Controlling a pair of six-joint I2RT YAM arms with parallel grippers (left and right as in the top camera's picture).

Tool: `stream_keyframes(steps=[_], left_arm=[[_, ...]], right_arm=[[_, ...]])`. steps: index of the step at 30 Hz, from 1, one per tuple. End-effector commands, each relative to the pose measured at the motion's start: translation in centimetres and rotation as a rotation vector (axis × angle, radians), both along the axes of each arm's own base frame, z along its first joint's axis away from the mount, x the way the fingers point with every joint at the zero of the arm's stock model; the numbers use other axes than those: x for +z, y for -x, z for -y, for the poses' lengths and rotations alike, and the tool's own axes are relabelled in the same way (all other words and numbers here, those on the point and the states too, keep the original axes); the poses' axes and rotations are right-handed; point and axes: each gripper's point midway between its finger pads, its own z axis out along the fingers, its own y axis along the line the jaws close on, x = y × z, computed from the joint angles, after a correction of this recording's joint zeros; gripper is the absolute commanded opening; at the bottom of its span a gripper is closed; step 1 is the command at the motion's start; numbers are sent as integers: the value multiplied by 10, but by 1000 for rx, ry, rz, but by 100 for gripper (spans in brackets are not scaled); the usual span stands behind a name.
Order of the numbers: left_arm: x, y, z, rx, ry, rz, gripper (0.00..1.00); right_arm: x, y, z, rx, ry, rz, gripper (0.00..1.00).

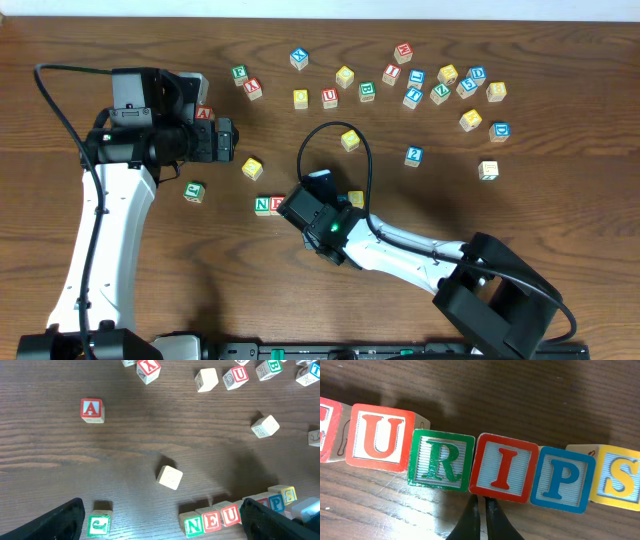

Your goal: Spell out NEURIPS

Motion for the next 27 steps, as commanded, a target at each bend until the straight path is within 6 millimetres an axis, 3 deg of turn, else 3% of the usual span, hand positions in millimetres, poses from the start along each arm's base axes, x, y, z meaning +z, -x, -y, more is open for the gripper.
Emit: stream_keyframes(steps=[1,27], left_arm=[[9,-4,1,-22,0,27,98],[9,-4,1,-22,0,27,98]], right_arm=[[-2,-5,5,-32,12,13,1],[-1,-8,7,-40,21,35,1]])
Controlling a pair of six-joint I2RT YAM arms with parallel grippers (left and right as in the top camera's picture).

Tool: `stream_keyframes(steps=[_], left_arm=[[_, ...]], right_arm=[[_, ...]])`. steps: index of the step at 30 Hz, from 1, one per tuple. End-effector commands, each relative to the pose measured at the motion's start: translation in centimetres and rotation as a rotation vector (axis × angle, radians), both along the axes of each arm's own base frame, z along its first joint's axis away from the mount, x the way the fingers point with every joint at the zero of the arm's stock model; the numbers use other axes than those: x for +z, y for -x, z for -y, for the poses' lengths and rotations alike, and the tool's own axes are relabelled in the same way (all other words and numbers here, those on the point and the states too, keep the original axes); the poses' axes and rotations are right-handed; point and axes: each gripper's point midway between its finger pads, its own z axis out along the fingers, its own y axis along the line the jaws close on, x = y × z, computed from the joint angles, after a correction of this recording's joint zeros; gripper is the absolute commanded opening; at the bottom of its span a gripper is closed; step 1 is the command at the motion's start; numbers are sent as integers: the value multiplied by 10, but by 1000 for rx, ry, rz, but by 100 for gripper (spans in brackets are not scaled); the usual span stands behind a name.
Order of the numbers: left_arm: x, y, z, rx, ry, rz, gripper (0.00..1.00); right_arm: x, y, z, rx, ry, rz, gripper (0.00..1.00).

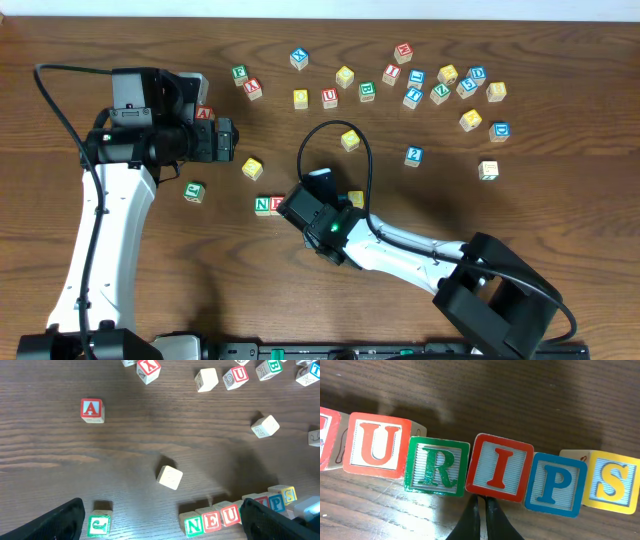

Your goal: Spell out NEURIPS

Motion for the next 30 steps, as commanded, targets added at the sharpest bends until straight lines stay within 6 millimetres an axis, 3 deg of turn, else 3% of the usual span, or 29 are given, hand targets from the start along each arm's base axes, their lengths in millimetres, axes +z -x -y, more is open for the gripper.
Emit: stream_keyframes(steps=[1,10,17,30], left_arm=[[9,-4,1,-22,0,27,98],[9,-4,1,-22,0,27,98],[9,-4,1,-22,0,27,98],[9,-4,1,-22,0,27,98]], right_arm=[[-3,-3,6,-30,14,8,1],[-10,13,3,-1,-4,-81,1],[-13,19,11,-56,9,-119,1],[-10,11,31,-181,45,-79,1]])
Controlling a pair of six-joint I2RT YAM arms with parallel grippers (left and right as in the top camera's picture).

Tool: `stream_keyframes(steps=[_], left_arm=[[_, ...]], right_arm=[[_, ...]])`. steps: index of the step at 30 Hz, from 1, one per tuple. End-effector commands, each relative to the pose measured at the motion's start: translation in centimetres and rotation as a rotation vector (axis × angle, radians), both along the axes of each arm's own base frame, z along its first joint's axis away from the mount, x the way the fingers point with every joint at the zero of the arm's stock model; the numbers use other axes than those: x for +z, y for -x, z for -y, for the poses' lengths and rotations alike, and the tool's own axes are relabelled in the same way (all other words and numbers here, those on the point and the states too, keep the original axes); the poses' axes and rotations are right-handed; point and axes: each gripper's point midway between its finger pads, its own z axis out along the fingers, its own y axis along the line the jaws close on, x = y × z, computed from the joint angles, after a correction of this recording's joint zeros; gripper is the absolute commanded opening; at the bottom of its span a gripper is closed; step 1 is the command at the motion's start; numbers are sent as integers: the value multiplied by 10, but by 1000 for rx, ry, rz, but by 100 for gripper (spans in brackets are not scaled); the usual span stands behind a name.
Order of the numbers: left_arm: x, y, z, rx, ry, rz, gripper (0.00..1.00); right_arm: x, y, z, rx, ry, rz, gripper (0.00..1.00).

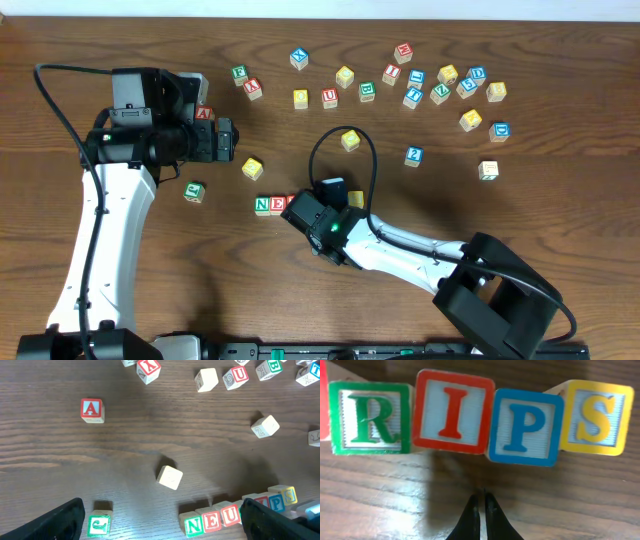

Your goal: Spell out NEURIPS

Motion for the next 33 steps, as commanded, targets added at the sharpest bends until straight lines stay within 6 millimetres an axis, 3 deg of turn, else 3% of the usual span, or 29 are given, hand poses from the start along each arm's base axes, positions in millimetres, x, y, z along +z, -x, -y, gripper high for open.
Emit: stream_keyframes(steps=[1,33], left_arm=[[9,-4,1,-22,0,27,98],[9,-4,1,-22,0,27,98]], right_arm=[[2,-12,8,-68,9,33,1],[6,-23,15,-95,26,84,1]])
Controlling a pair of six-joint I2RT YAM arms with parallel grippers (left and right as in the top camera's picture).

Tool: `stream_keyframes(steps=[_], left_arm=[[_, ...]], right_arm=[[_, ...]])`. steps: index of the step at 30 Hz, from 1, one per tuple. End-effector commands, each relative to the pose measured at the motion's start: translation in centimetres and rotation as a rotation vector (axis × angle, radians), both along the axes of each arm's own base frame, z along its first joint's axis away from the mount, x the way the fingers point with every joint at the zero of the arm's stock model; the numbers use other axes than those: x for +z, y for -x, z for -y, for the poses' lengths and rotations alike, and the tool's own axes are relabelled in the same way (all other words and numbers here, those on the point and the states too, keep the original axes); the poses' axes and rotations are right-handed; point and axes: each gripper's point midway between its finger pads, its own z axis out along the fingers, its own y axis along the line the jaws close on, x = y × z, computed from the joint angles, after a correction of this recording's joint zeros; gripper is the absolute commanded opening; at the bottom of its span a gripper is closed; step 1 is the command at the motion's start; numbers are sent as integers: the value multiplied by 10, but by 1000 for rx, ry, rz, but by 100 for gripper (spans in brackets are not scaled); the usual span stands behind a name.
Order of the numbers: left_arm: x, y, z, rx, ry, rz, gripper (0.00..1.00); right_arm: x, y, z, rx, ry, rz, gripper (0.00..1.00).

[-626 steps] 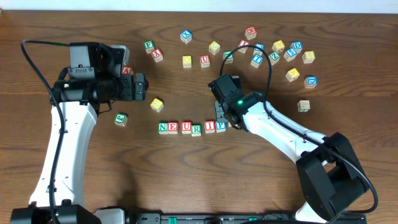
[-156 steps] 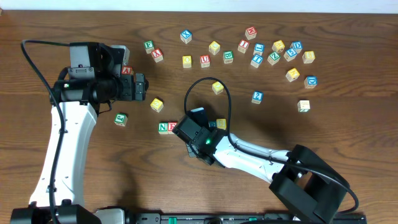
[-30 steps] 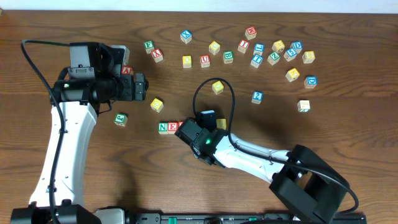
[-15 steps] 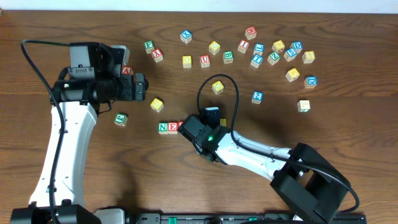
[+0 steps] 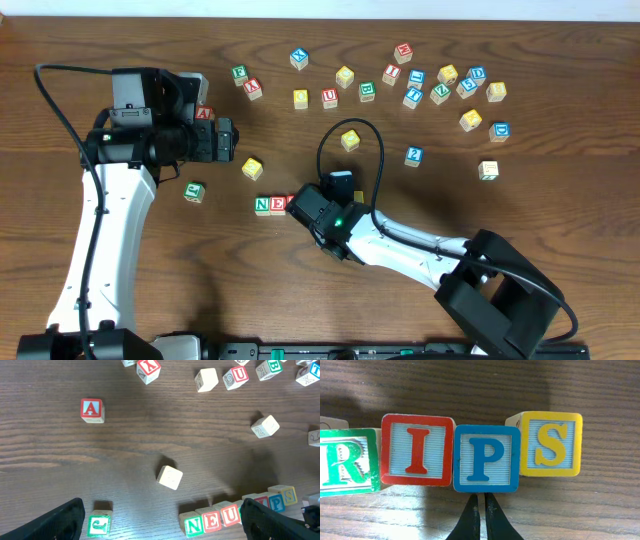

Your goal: Spell out NEURIPS

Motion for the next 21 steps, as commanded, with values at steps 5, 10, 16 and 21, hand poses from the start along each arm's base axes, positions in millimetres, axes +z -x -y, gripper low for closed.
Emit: stream_keyframes(steps=[5,10,16,21], left_arm=[[9,-4,1,-22,0,27,98],[9,-4,1,-22,0,27,98],[9,-4,1,-22,0,27,98],[9,-4,1,-22,0,27,98]], right_arm=[[3,-9,4,-33,15,39,1],[3,-9,4,-34,17,41,1],[3,-10,4,-35,18,45,1],[3,-10,4,-35,18,45,1]])
